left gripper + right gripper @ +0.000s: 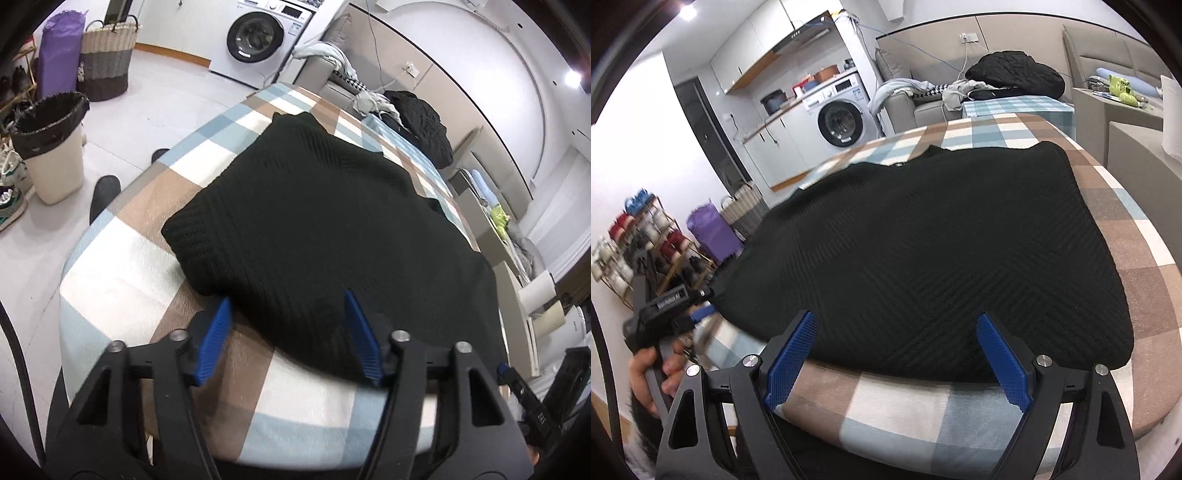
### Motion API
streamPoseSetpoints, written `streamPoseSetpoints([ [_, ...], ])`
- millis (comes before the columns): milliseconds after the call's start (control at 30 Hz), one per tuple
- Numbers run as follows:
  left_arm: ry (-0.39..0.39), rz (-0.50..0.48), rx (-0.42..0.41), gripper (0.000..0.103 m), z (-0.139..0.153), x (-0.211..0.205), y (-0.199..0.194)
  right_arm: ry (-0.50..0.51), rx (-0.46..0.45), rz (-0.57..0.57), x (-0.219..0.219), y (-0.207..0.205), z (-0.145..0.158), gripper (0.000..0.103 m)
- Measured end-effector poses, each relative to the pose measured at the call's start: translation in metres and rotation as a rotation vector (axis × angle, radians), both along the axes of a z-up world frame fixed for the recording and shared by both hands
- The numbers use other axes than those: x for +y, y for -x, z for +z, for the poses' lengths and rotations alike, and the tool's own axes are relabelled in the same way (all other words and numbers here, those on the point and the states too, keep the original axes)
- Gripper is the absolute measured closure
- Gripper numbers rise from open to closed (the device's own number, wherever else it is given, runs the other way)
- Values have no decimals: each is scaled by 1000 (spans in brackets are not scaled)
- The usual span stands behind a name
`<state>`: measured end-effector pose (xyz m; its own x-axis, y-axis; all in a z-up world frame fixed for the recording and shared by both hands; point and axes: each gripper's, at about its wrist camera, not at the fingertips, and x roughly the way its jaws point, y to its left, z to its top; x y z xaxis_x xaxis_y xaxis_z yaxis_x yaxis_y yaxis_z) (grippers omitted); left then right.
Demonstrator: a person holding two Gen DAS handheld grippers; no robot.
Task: Fold small clothes
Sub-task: 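Grasp the side edge of the black shirt with the left gripper, then fold the held side inward over the shirt and open the left gripper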
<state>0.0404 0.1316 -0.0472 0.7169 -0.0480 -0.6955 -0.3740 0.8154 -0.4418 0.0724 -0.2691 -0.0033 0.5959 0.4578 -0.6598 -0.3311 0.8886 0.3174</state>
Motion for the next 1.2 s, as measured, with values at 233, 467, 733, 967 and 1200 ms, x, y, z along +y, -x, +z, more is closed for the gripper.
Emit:
streamPoseSetpoints([
  [233,-47,-15,-7,89,-6,-4,-12,44,22,7,4,-3,-11,13],
  [467,-150,-36,-69,94,10,-17,-5,60,39,7,6,-6,-18,13],
  [733,-376,-111,-150,96,43,-56,-8,73,38,13,9,-6,-20,13],
  [967,-485,-231,-187,96,59,-103,-19,76,39,16,7,-6,-20,12],
  [1200,-530,-389,-222,96,67,-159,-30,99,31,24,11,-4,-21,11],
])
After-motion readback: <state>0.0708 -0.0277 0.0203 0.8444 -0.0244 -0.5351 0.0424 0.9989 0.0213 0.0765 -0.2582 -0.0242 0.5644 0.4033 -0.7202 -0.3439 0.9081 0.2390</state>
